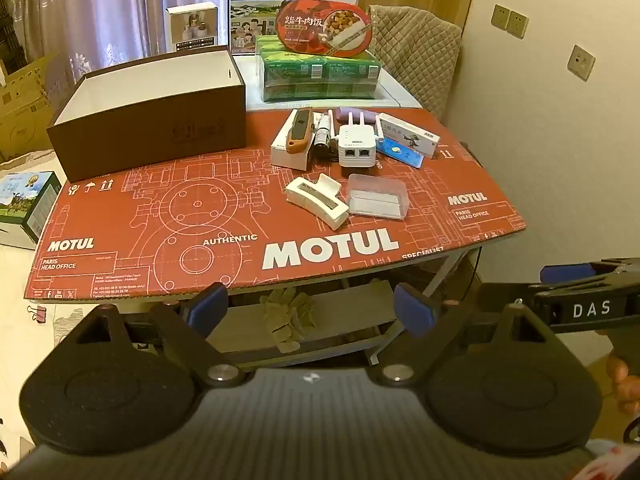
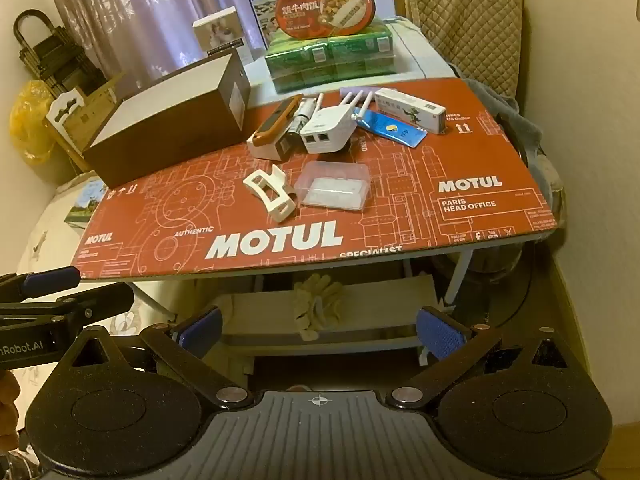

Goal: Organize rigid objects

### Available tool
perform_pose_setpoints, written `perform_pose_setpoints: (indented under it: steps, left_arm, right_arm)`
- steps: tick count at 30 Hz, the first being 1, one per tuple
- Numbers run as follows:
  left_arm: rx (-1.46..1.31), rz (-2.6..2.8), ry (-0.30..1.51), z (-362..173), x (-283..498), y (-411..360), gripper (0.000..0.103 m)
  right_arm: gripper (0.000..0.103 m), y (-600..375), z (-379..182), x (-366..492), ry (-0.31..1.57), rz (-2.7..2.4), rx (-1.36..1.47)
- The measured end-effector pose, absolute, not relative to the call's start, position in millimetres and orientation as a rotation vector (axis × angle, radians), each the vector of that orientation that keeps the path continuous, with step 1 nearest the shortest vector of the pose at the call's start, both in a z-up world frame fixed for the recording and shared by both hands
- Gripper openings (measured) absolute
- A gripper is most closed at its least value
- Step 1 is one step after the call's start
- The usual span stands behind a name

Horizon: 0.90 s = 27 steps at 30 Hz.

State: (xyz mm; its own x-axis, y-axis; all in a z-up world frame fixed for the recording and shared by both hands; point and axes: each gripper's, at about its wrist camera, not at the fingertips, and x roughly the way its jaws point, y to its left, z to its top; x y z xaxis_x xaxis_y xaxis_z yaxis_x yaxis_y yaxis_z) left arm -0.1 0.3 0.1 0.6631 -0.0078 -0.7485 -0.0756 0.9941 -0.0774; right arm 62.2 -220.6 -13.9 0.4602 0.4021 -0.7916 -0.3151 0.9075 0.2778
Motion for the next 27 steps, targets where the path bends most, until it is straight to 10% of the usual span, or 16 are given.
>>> perform_pose_setpoints:
  steps: [27]
  left_arm:
    - [-0.106,0.039,0.849,0.6,-3.0,0.2,0.088]
  right_arm:
    - [0.101,-215.1,-11.5,58.2,0.997,0.439,0.089]
